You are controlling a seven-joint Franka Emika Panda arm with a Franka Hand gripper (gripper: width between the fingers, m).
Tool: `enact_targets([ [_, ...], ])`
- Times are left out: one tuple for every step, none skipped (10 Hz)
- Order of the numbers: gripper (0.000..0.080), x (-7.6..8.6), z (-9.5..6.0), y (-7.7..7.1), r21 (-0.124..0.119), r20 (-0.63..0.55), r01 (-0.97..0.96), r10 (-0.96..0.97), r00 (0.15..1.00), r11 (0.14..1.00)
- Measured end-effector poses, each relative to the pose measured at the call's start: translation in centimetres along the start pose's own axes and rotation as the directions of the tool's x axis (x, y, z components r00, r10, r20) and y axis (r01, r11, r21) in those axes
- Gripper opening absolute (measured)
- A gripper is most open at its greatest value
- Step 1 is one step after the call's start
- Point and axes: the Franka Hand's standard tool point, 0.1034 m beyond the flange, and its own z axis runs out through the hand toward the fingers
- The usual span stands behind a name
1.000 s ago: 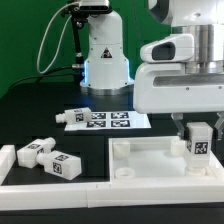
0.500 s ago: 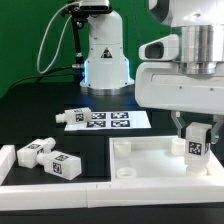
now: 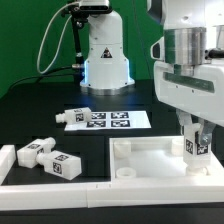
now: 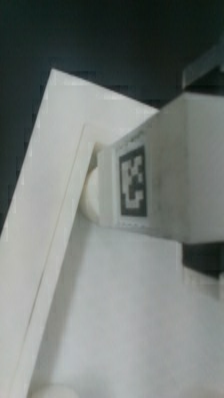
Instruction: Assemble one leg
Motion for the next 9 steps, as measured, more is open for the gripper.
enact_targets([
  [0.036,-0.1,0.0,0.1,-0.008,-0.004,0.079,-0.079,0.997,0.997],
  [0.0529,-0.6,0.0,0.1,-0.03,-0.004,0.258,-0.258,0.966,0.966],
  [0.0529,-1.1,-0.2,-0.1,-0.044,-0.009,0.459,-0.46,0.888,0.887],
  [0.0629,-1.6,-0.2,-0.1,-0.045,-0.001,0.599,-0.6,0.8,0.799],
  [0.0643,-1.4,-0.1,-0.1,-0.046,0.001,0.637,-0.638,0.77,0.77],
  [0.0643,-1.3,-0.1,0.0,-0.048,0.003,0.689,-0.69,0.724,0.723],
  [0.0648,-1.2,0.0,0.0,-0.048,0.007,0.748,-0.749,0.663,0.662],
  [0.0649,-1.2,-0.1,0.0,-0.047,0.011,0.799,-0.799,0.601,0.6],
  [0.0649,-1.0,-0.2,-0.3,-0.05,0.004,0.9,-0.901,0.434,0.433],
])
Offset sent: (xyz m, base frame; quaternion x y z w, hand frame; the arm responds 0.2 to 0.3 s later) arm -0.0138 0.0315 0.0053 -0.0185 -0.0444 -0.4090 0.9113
